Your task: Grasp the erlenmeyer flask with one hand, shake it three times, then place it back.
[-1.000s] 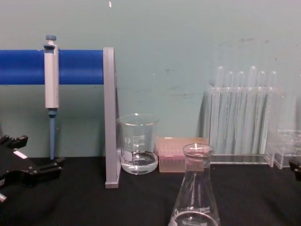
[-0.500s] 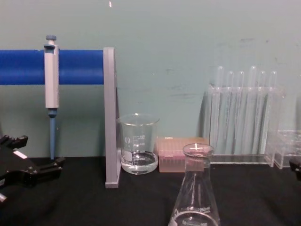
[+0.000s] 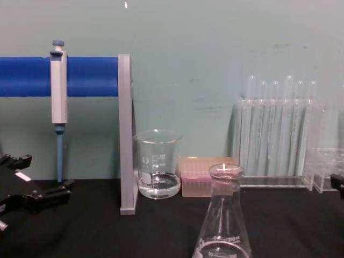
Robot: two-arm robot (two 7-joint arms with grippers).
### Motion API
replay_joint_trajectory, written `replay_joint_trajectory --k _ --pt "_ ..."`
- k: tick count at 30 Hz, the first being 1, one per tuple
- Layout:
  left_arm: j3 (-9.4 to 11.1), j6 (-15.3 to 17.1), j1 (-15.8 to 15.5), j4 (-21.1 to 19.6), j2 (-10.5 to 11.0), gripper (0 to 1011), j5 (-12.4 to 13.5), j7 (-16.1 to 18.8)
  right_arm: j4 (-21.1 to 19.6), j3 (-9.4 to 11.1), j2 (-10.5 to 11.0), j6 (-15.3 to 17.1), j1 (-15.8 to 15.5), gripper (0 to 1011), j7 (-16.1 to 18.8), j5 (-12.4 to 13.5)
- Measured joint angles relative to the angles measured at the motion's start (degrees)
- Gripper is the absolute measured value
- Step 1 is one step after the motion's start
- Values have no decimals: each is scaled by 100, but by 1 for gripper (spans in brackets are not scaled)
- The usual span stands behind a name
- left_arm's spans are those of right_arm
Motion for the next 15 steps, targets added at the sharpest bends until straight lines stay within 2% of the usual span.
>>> replay_joint_trajectory --k 7,15 --pt "0 0 0 0 0 1001 0 0 -420 209 91 -15 -168 1000 467 336" --pt "0 0 0 0 0 1001 0 0 -676 260 166 -53 -240 1000 958 458"
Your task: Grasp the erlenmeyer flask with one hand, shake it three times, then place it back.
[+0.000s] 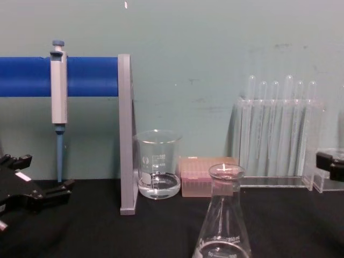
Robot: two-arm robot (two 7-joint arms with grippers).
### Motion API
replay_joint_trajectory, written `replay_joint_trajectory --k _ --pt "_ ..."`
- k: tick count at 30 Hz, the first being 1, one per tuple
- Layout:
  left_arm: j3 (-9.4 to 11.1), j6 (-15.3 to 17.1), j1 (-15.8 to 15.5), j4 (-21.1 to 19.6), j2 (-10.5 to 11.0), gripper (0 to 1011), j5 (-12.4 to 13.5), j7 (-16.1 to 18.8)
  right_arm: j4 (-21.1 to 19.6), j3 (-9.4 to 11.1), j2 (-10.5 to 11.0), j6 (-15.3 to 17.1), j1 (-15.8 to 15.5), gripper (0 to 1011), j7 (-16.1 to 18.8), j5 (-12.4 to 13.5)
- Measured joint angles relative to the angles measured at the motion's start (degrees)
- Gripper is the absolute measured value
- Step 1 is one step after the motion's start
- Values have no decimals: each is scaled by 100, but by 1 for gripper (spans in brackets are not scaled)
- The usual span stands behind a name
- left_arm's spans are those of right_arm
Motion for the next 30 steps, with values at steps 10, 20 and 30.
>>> replay_joint_trajectory --k 10,20,30 --pt "0 0 0 0 0 1001 0 0 -5 -57 -2 -63 33 1000 668 89" --pt "0 0 0 0 0 1001 0 0 199 -192 -140 -101 184 1000 1377 209" --pt "0 0 0 0 0 1001 0 0 547 -358 -368 3 410 1000 2000 385"
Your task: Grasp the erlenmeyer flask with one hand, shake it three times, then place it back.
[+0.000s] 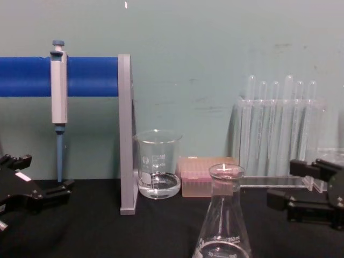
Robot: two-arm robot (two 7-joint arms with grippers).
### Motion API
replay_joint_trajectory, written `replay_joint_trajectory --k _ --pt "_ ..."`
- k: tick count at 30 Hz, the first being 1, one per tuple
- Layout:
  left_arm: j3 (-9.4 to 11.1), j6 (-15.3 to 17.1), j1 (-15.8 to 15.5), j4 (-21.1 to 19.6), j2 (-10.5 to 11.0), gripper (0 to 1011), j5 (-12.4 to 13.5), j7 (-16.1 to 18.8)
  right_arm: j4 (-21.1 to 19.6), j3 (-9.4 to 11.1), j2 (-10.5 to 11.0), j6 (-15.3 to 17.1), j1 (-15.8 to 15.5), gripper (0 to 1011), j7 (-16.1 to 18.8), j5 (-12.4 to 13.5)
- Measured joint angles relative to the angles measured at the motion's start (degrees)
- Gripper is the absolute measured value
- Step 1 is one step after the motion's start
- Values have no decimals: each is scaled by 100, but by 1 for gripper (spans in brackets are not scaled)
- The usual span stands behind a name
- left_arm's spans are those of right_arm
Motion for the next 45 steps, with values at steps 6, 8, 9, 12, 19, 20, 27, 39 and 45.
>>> replay_joint_trajectory --k 6,8,9,12,19,20,27,39,45 --pt "0 0 0 0 0 1001 0 0 259 -82 -148 51 138 1000 143 119" --pt "0 0 0 0 0 1001 0 0 311 -100 -176 57 175 1000 169 135" --pt "0 0 0 0 0 1001 0 0 346 -112 -194 60 198 1000 183 142" --pt "0 0 0 0 0 1001 0 0 470 -161 -256 68 291 1000 240 163" --pt "0 0 0 0 0 1001 0 0 680 -277 -357 76 473 1000 362 198" --pt "0 0 0 0 0 1001 0 0 724 -304 -378 76 515 1000 390 204" --pt "0 0 0 0 0 1001 0 0 917 -413 -473 68 691 1000 528 250" --pt "0 0 0 0 0 1001 0 0 1278 -616 -655 81 1026 1000 748 320" --pt "0 0 0 0 0 1001 0 0 1485 -728 -747 100 1207 1000 852 343"
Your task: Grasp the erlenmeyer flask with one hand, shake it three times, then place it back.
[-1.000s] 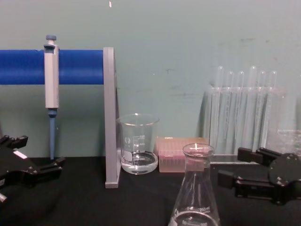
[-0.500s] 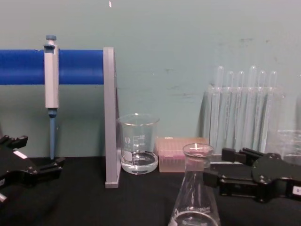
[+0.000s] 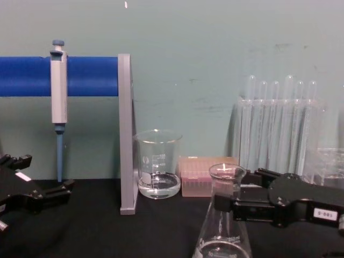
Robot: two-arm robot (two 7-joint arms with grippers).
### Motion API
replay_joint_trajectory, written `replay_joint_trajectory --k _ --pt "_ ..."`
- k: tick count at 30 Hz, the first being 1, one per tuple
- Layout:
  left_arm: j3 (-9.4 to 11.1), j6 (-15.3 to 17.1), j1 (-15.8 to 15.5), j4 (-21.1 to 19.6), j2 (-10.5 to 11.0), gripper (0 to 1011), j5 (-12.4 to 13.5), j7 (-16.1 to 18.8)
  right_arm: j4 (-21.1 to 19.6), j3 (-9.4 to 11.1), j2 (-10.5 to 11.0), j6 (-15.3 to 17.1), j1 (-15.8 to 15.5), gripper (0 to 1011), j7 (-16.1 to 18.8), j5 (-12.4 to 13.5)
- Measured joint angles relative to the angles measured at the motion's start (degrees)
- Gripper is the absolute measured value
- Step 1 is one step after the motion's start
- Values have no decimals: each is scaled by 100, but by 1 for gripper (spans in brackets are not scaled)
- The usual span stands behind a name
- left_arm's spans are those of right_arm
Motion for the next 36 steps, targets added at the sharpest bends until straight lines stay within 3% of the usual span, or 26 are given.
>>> replay_joint_trajectory --k 17,36 --pt "0 0 0 0 0 1001 0 0 315 -164 -119 -6 259 1000 98 3" --pt "0 0 0 0 0 1001 0 0 387 -218 -158 -8 332 1000 27 -65"
